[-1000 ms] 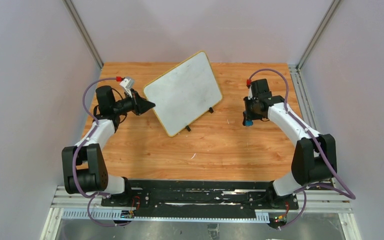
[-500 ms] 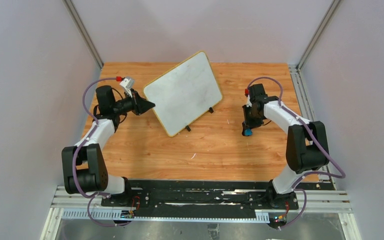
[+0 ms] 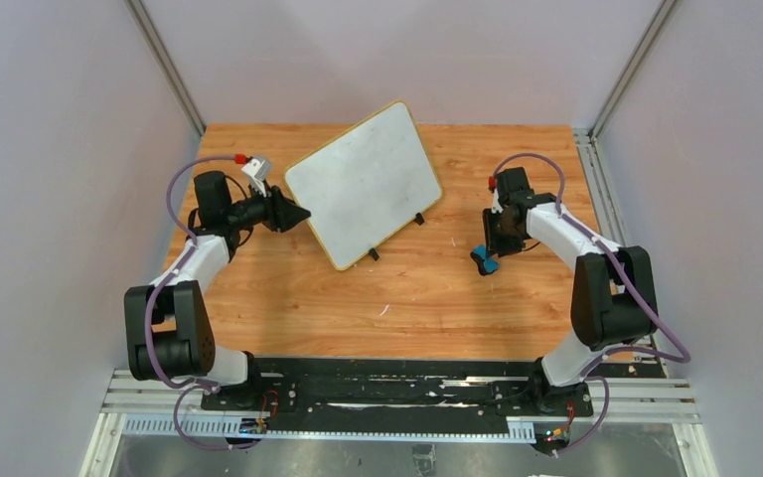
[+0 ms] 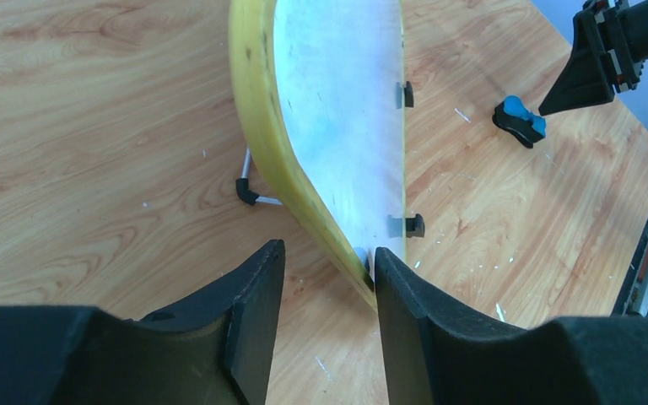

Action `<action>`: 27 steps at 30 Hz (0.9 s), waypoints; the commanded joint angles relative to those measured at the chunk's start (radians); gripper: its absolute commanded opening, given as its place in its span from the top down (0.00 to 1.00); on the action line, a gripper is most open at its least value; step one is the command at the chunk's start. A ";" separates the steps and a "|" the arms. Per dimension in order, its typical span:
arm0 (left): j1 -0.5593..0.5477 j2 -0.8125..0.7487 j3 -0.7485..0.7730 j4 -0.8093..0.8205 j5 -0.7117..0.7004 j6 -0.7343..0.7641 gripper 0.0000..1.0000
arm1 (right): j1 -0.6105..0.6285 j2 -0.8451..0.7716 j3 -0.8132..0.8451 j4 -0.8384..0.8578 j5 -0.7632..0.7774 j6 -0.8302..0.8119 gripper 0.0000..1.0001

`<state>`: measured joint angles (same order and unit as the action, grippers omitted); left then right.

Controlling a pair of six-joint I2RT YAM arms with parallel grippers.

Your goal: Erase the whiteboard

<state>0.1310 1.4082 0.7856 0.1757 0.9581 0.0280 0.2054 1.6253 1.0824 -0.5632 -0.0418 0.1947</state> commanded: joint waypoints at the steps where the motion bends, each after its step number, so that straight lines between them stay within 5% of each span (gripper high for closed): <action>1: -0.005 0.002 0.020 -0.006 -0.001 0.025 0.51 | -0.019 -0.030 -0.012 -0.008 -0.004 0.008 0.66; 19: -0.003 -0.067 0.052 -0.213 0.033 0.155 0.41 | -0.019 -0.054 -0.015 -0.009 0.023 0.006 0.67; 27: 0.031 -0.174 0.015 -0.305 -0.072 0.260 0.35 | -0.019 -0.129 -0.045 0.004 0.081 0.018 0.67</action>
<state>0.1333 1.2995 0.8116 -0.0856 0.9344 0.2256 0.2012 1.5646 1.0603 -0.5610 -0.0074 0.1974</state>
